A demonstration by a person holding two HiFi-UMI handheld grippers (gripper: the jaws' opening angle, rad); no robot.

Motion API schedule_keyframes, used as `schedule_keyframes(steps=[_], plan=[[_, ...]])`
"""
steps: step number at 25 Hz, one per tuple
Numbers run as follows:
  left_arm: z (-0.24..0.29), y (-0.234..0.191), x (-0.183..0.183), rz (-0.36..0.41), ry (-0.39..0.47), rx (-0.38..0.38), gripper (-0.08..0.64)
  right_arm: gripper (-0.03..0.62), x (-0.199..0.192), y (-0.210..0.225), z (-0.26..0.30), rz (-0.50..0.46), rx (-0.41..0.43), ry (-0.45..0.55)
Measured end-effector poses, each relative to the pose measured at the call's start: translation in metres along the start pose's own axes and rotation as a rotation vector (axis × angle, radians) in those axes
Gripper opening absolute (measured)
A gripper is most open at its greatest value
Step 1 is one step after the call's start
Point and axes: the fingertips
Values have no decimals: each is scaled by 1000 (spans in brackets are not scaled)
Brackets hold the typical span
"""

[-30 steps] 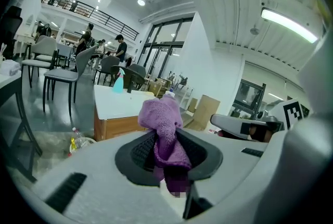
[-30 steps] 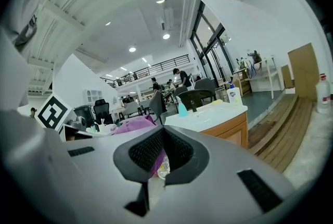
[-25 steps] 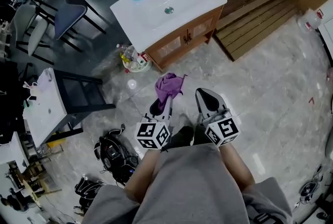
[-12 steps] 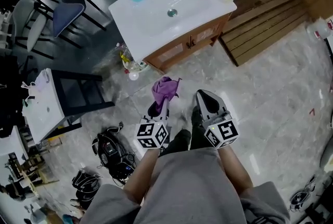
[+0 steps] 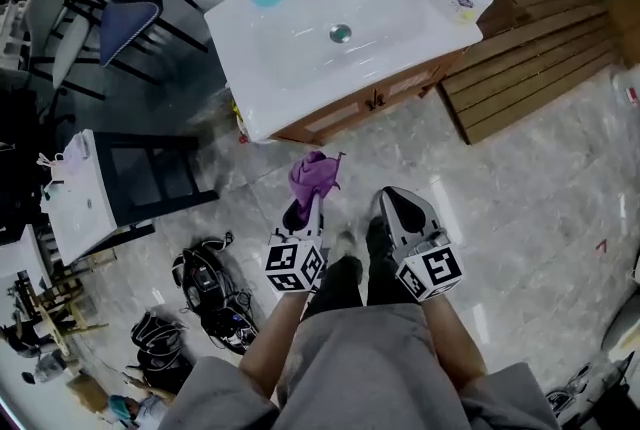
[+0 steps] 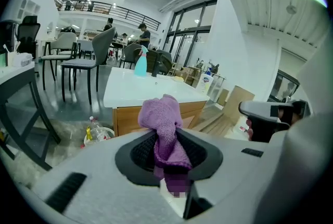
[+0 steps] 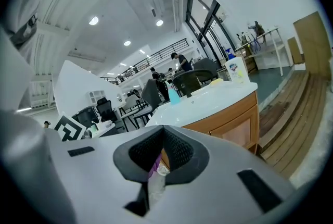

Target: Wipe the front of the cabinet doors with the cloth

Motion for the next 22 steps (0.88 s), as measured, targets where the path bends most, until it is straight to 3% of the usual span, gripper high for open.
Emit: schedule_keyframes(steps=[12,22], plan=[[54,-54,-34,-21,-18,44,84,9,-47,18,71,16,45,-33],[96,-91,-57,-19,-22,-1,84,9,-101,16,113,81,-19,-12]])
Point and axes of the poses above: the fingertips, and each gripper's own axes: z forward along the fingers, y to its right, x out of its top, and after that the axes turned 5 degrees about -y, right-handed
